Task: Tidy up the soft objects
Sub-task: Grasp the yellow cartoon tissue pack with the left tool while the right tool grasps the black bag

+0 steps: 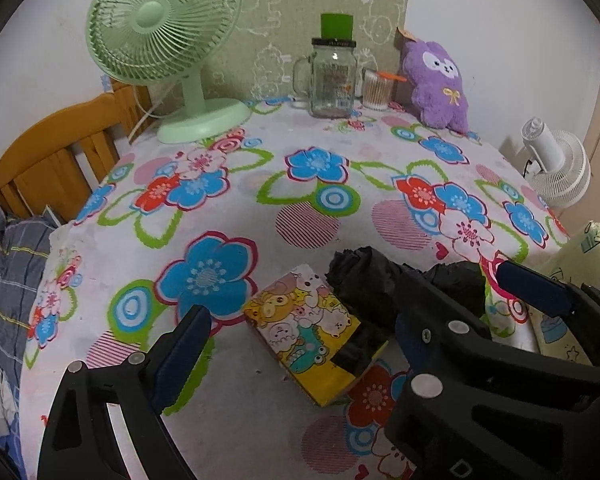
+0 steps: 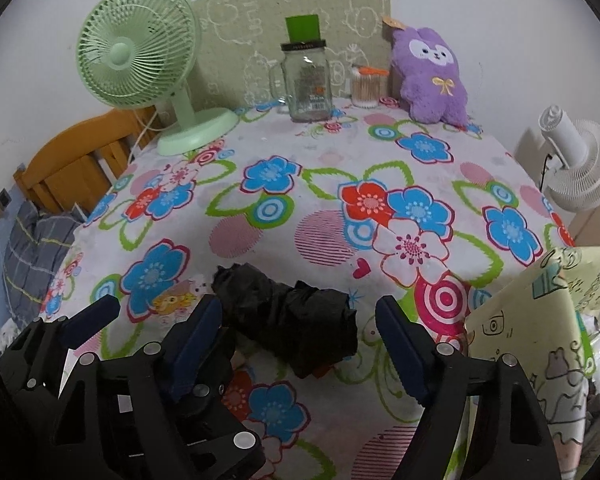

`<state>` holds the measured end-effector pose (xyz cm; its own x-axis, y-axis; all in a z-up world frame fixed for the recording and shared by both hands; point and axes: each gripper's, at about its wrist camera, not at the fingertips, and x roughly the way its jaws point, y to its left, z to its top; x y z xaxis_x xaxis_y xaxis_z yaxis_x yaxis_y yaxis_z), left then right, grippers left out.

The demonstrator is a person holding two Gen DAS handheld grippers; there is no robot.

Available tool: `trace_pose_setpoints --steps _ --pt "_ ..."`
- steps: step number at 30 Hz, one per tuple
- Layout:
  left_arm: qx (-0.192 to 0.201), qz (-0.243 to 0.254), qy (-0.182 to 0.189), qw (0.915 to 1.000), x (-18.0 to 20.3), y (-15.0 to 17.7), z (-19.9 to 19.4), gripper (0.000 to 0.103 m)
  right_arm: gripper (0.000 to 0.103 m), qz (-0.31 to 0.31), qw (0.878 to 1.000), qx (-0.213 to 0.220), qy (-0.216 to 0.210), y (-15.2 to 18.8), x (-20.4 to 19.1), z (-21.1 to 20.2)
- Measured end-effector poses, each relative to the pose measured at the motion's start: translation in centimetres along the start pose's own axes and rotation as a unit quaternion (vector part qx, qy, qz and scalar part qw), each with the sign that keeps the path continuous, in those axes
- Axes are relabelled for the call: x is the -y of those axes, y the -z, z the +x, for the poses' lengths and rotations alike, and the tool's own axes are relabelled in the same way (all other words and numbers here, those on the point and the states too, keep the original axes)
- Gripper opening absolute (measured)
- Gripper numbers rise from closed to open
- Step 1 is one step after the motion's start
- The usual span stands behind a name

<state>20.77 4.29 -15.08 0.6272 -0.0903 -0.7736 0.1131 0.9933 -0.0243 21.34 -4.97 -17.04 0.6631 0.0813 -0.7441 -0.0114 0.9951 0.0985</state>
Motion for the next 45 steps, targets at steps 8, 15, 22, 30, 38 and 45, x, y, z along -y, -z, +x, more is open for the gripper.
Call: trace_pose_setpoints --steps 8,15,22,30,38,45 --pt "-0.024 -0.001 0.004 0.9997 0.4 0.1 2.1 0.094 0.074 0.013 1.0 -0.02 0.006 0.1 0.9 2.0" --pt "-0.044 0.002 0.005 0.999 0.5 0.5 3.4 0.093 0.058 0.02 0.999 -0.037 0.008 0.5 1.2 3.3" --pt "-0.037 0.004 0.005 0.9993 0.4 0.6 3.5 0.088 0.035 0.011 0.999 -0.042 0.005 0.7 1.0 3.5" --pt "-0.035 0.008 0.005 0.9994 0.5 0.6 3.3 0.08 0.03 0.007 0.999 -0.04 0.009 0.7 0.8 3.2" --pt "-0.032 0.008 -0.001 0.9995 0.5 1.0 2.2 0.077 0.028 0.004 0.999 -0.039 0.0 1.1 0.7 2.2" --pt "-0.019 0.006 -0.002 0.9998 0.9 1.3 0.3 0.077 0.027 0.001 1.0 -0.027 -0.002 1.5 0.7 0.4"
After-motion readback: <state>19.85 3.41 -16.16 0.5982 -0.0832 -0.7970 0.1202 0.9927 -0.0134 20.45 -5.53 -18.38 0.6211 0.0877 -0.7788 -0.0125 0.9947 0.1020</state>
